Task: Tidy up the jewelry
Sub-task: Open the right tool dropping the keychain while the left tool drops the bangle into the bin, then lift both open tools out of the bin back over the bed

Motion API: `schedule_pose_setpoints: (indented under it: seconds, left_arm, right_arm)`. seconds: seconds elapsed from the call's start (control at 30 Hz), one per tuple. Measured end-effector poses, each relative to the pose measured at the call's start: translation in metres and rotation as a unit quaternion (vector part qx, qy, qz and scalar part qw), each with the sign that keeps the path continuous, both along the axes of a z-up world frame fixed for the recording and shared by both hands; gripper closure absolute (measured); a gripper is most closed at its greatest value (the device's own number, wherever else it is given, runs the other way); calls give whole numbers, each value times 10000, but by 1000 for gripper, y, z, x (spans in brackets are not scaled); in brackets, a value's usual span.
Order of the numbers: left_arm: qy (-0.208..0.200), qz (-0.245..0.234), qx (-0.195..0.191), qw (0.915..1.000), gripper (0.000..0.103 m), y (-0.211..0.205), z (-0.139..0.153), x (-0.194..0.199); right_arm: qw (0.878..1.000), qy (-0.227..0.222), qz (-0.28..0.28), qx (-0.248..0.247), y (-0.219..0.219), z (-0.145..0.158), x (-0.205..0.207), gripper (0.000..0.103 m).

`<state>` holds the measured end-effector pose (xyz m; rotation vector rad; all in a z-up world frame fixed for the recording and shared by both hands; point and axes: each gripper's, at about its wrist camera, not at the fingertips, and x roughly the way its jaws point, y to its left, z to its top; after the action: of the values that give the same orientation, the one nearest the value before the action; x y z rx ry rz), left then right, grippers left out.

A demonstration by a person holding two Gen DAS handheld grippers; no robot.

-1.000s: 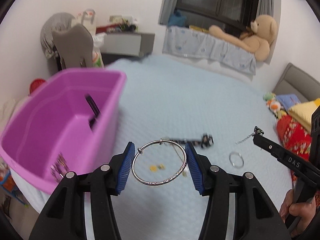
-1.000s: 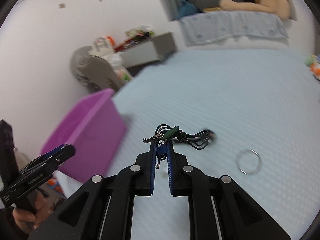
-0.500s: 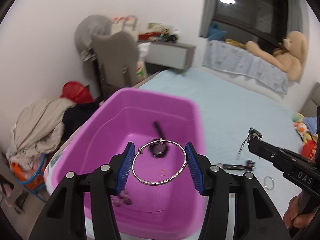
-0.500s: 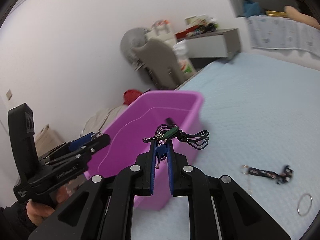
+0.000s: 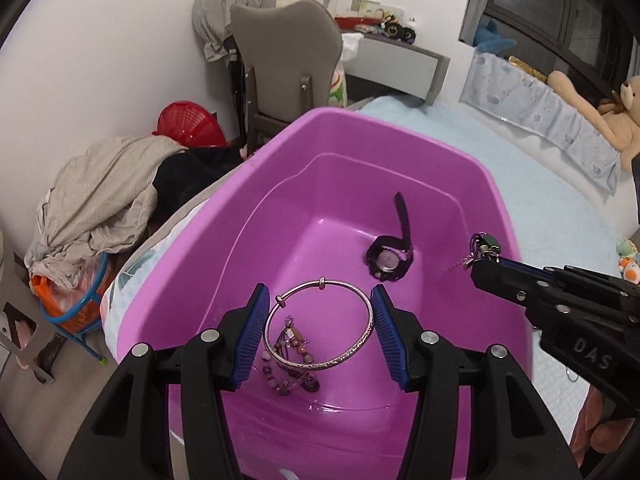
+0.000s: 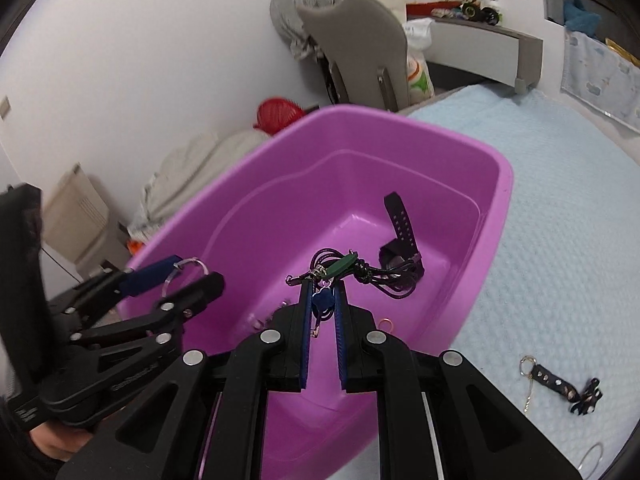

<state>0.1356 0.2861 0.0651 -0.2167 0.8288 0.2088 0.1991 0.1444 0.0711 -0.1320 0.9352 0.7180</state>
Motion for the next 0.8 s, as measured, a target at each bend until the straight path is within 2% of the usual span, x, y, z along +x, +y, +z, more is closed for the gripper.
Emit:
schedule_pose_setpoints:
  seconds: [0.17, 0.2, 0.23, 0.27, 0.33, 0.4, 0.53, 0.8]
  left_arm:
    - [234, 55, -9, 9997, 50, 2, -10, 5]
    - [249, 58, 14, 9997, 46, 2, -10, 4]
    - [246, 63, 33, 9997, 38, 3, -11, 4]
    - [225, 75, 69, 9997, 35, 2, -10, 3]
    - [198, 99, 174, 9996, 29, 1, -9, 0]
    - [232, 138, 259, 9993, 25, 2, -9, -2]
    - [287, 258, 237, 9990, 23, 5, -10, -4]
    - [324, 344, 182, 9987, 23, 3, -12, -13]
  right_arm:
    - [9996, 32, -59, -264, 7, -13, 9, 91]
    - [9995, 40, -69, -314, 8, -15, 10, 89]
    - [9994, 37, -83, -346, 7, -16, 11, 81]
    - [9993, 8, -101, -367, 7, -17, 11, 73]
    - [9990, -81, -142, -414, 5, -17, 10, 65]
    - [9989, -114, -175, -420, 5, -16, 14, 62]
    - [9988, -143, -199, -422, 0, -14, 12, 57]
    - [9989, -172, -202, -393, -4, -11, 5, 55]
